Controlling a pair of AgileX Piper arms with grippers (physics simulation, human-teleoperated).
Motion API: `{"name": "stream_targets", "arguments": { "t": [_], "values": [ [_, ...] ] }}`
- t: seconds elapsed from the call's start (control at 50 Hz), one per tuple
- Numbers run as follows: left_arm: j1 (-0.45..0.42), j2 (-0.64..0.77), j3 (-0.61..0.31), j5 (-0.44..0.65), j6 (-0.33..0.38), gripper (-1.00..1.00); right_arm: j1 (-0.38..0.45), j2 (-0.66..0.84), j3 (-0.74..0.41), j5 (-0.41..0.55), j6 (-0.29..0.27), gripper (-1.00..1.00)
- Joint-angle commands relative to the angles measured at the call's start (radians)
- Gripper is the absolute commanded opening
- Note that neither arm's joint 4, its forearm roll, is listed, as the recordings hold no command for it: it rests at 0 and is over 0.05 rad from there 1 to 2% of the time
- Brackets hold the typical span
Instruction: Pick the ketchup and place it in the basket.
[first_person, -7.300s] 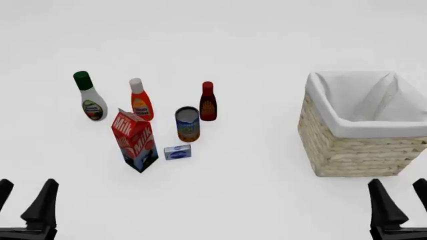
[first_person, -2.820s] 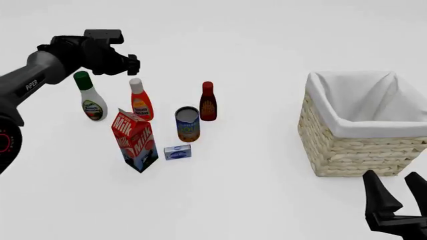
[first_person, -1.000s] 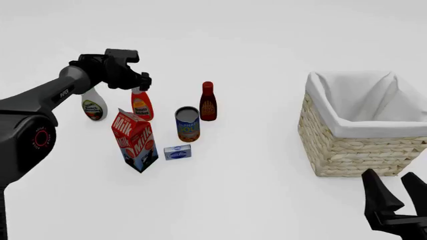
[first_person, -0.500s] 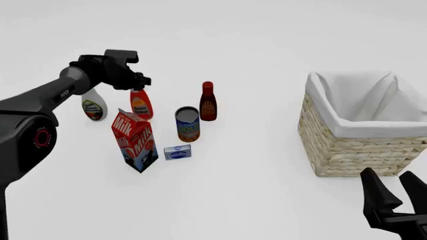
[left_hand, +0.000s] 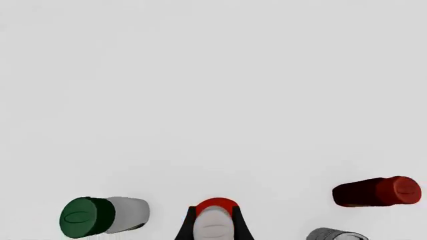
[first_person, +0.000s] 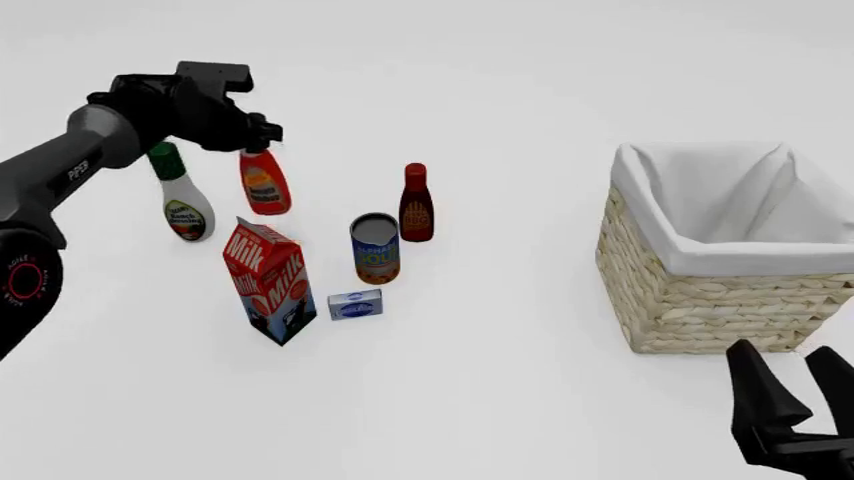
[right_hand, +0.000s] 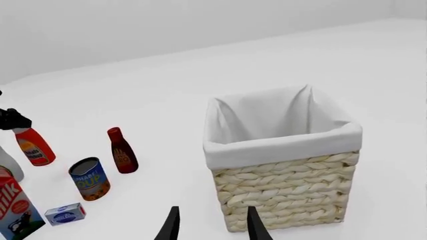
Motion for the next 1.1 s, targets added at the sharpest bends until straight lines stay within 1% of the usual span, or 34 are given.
{"name": "stream_targets", "arguments": {
  "t": [0.02, 0.1, 0.14, 0.2, 0.26, 0.34, 0.42, 0.46, 0.48, 0.5, 0.54, 0.56, 0.58, 0.62, 0.72, 0.74, 0.76, 0.78, 0.8, 0.82, 0.84, 0.88, 0.9, 0.92, 0.96, 0.98, 1.0, 1.02, 1.04, 1.06, 1.08, 1.1],
  "values": [
    [-0.004, -0.099, 0.032, 0.020, 0.007, -1.00, 0.000, -0.034, 0.000, 0.026, -0.011, 1.00],
    [-0.015, -0.128, 0.025, 0.040, 0.006, -1.00, 0.000, -0.028, 0.000, 0.022, -0.020, 1.00],
    [-0.018, -0.148, 0.027, 0.046, 0.018, -1.00, 0.002, -0.022, 0.000, 0.018, -0.022, 1.00],
    [-0.033, -0.174, 0.033, 0.062, 0.006, -1.00, 0.005, -0.002, 0.000, 0.002, -0.023, 1.00],
    [-0.046, -0.209, 0.053, 0.073, 0.008, -1.00, 0.012, -0.013, 0.001, 0.006, -0.049, 1.00],
    [-0.062, -0.244, 0.066, 0.089, 0.005, -1.00, 0.007, -0.025, 0.001, 0.014, -0.059, 1.00],
    [-0.082, -0.309, 0.072, 0.128, 0.000, -1.00, 0.010, -0.030, 0.000, 0.016, -0.077, 1.00],
    [-0.084, -0.314, 0.074, 0.131, 0.001, -1.00, 0.012, -0.029, 0.000, 0.015, -0.080, 1.00],
    [-0.107, -0.335, 0.087, 0.142, -0.005, -1.00, 0.019, -0.010, 0.000, 0.000, -0.102, 1.00],
    [-0.113, -0.360, 0.100, 0.148, 0.010, -1.00, 0.025, -0.019, -0.002, -0.001, -0.097, 1.00],
    [-0.116, -0.379, 0.098, 0.168, 0.002, -1.00, 0.026, 0.012, -0.008, -0.024, -0.097, 1.00],
    [-0.124, -0.394, 0.103, 0.176, 0.006, -1.00, 0.033, -0.021, -0.016, 0.000, -0.106, 1.00],
    [-0.127, -0.414, 0.110, 0.187, 0.005, -1.00, 0.037, -0.019, -0.025, 0.009, -0.126, 1.00],
    [-0.129, -0.423, 0.116, 0.192, 0.007, -1.00, 0.040, -0.013, -0.024, 0.004, -0.127, 1.00],
    [-0.146, -0.489, 0.162, 0.214, 0.008, -1.00, 0.058, -0.015, -0.059, 0.023, -0.150, 1.00],
    [-0.156, -0.504, 0.171, 0.223, 0.007, -1.00, 0.081, -0.003, -0.070, 0.015, -0.179, 1.00],
    [-0.156, -0.517, 0.182, 0.223, 0.017, -1.00, 0.082, 0.016, -0.074, 0.000, -0.198, 1.00],
    [-0.154, -0.524, 0.187, 0.227, 0.014, -1.00, 0.091, 0.033, -0.080, -0.011, -0.203, 1.00],
    [-0.165, -0.541, 0.201, 0.236, 0.022, -1.00, 0.091, 0.044, -0.098, -0.009, -0.183, 1.00],
    [-0.163, -0.546, 0.203, 0.237, 0.021, -1.00, 0.094, 0.047, -0.101, -0.009, -0.182, 1.00],
    [-0.168, -0.564, 0.210, 0.247, 0.026, -1.00, 0.100, 0.074, -0.117, -0.018, -0.201, 1.00],
    [-0.170, -0.570, 0.213, 0.252, 0.030, -1.00, 0.104, 0.077, -0.123, -0.018, -0.200, 1.00],
    [-0.176, -0.581, 0.218, 0.264, 0.027, -1.00, 0.124, 0.115, -0.132, -0.036, -0.228, 1.00],
    [-0.185, -0.595, 0.234, 0.273, 0.026, -1.00, 0.134, 0.121, -0.134, -0.055, -0.245, 1.00],
    [-0.186, -0.606, 0.241, 0.276, 0.024, -1.00, 0.139, 0.147, -0.139, -0.071, -0.238, 1.00],
    [-0.199, -0.626, 0.254, 0.287, 0.024, -1.00, 0.159, 0.168, -0.147, -0.090, -0.262, 1.00],
    [-0.199, -0.626, 0.254, 0.287, 0.024, -1.00, 0.159, 0.170, -0.147, -0.091, -0.262, 1.00],
    [-0.202, -0.637, 0.259, 0.290, 0.026, -1.00, 0.186, 0.187, -0.156, -0.094, -0.253, 1.00],
    [-0.212, -0.647, 0.266, 0.297, 0.025, -1.00, 0.205, 0.203, -0.162, -0.102, -0.272, 1.00],
    [-0.238, -0.657, 0.276, 0.307, 0.021, -1.00, 0.217, 0.207, -0.172, -0.101, -0.274, 1.00],
    [-0.229, -0.667, 0.285, 0.304, 0.026, -1.00, 0.223, 0.222, -0.184, -0.103, -0.271, 1.00],
    [-0.240, -0.675, 0.291, 0.309, 0.021, -1.00, 0.237, 0.242, -0.193, -0.108, -0.273, 1.00]
  ]
}}
